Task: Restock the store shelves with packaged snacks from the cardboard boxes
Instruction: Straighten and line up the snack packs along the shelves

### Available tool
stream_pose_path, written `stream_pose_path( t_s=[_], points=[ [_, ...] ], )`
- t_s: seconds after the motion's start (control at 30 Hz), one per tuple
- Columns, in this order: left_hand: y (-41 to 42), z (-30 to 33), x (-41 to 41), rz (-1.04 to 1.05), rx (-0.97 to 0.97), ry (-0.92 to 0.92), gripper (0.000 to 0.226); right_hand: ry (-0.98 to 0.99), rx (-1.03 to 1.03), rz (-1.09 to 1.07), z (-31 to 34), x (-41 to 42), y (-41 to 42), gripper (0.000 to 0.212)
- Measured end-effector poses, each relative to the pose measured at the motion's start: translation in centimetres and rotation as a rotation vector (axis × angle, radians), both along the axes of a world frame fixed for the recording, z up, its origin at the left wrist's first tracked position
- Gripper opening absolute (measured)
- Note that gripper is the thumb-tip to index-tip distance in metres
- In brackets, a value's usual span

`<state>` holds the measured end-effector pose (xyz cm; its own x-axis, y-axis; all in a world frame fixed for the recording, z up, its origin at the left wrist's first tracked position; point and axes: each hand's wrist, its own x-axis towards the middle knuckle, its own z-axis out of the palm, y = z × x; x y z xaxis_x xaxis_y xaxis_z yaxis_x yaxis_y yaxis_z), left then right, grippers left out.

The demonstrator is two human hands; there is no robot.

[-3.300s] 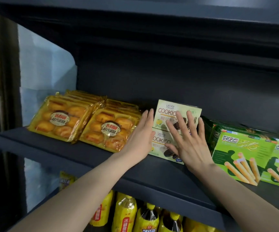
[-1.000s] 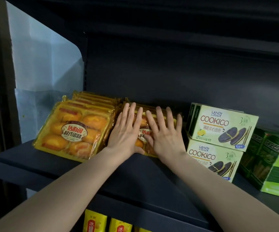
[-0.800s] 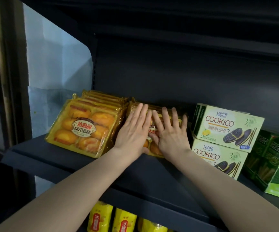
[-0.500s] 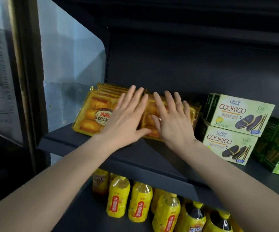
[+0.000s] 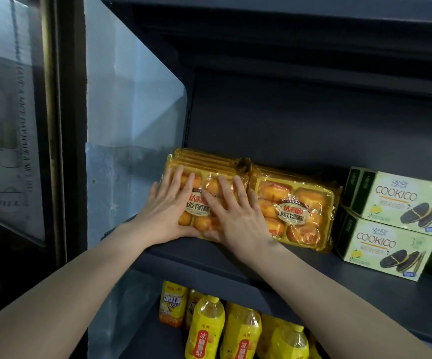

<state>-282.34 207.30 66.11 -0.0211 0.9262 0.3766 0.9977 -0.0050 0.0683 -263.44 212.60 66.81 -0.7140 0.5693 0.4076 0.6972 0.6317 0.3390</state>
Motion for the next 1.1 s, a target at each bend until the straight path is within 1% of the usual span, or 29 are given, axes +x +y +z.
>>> stream_pose_path(
  t_s=[0.1, 0.23, 0.3, 0.33, 0.37, 0.43, 0.47, 0.5, 0.53, 0.57, 0.6, 0.63, 0.67, 0.73, 0.8, 0.87, 0.93, 1.0, 1.1],
  points=[
    [1.6, -0.1, -0.2, 0.023, 0.058, -0.009, 0.138, 0.004, 0.043, -0.005, 0.1, -1.2, 1.6, 0.094],
    [3.7, 0.3, -0.4, 0.106, 0.171, 0.009, 0.149, 0.044, 0.06, 0.007, 0.6, -3.0, 3.8, 0.111],
    [4.3, 0.5, -0.9, 0.134, 0.2, 0.003, 0.153, 0.062, 0.082, 0.022, 1.0, -3.9, 4.5, 0.115],
    [4.4, 0.5, -1.2, 0.142, 0.198, 0.001, 0.154, 0.072, 0.121, 0.044, 1.2, -4.2, 4.7, 0.111],
    [4.4, 0.6, -1.5, 0.144, 0.19, -0.002, 0.154, 0.113, 0.184, 0.083, 1.7, -4.2, 4.7, 0.099],
    [4.2, 0.7, -1.9, 0.139, 0.18, -0.014, 0.152, 0.331, 0.273, 0.165, 3.4, -4.0, 5.5, 0.068],
    [4.1, 0.7, -1.9, 0.135, 0.184, -0.02, 0.152, 0.46, 0.234, 0.165, 4.8, -3.8, 6.2, 0.056],
    [4.0, 0.8, -2.0, 0.126, 0.189, -0.027, 0.15, 0.559, 0.129, 0.132, 6.5, -3.7, 7.3, 0.047],
    [4.0, 1.0, -2.0, 0.113, 0.195, -0.04, 0.148, 0.613, -0.021, 0.084, 8.4, -3.7, 8.7, 0.041],
    [4.0, 1.1, -2.0, 0.1, 0.199, -0.057, 0.146, 0.619, -0.186, 0.025, 10.1, -3.8, 10.2, 0.036],
    [4.0, 1.2, -2.1, 0.089, 0.199, -0.07, 0.145, 0.574, -0.334, -0.043, 11.5, -4.1, 11.6, 0.033],
    [4.0, 1.2, -2.1, 0.085, 0.194, -0.076, 0.144, 0.492, -0.422, -0.102, 12.3, -4.4, 12.8, 0.031],
    [4.0, 1.2, -2.2, 0.085, 0.19, -0.074, 0.144, 0.399, -0.458, -0.146, 12.7, -4.9, 14.0, 0.03],
    [4.1, 1.1, -2.3, 0.086, 0.186, -0.065, 0.144, 0.242, -0.489, -0.189, 12.8, -5.9, 15.9, 0.034],
    [4.2, 0.9, -2.3, 0.082, 0.188, -0.076, 0.144, 0.178, -0.537, -0.205, 12.9, -6.7, 17.4, 0.038],
    [4.3, 0.8, -2.3, 0.066, 0.196, -0.106, 0.143, 0.175, -0.572, -0.222, 13.2, -7.1, 18.7, 0.031],
    [4.3, 0.7, -2.4, 0.059, 0.203, -0.124, 0.142, 0.221, -0.566, -0.248, 13.0, -7.5, 19.8, 0.02],
    [4.2, 0.6, -2.5, 0.053, 0.22, -0.134, 0.139, 0.257, -0.519, -0.266, 12.7, -7.6, 20.5, 0.017],
    [4.2, 0.5, -2.3, 0.035, 0.259, -0.155, 0.137, 0.261, -0.421, -0.258, 13.1, -7.1, 20.6, 0.017]
  ],
)
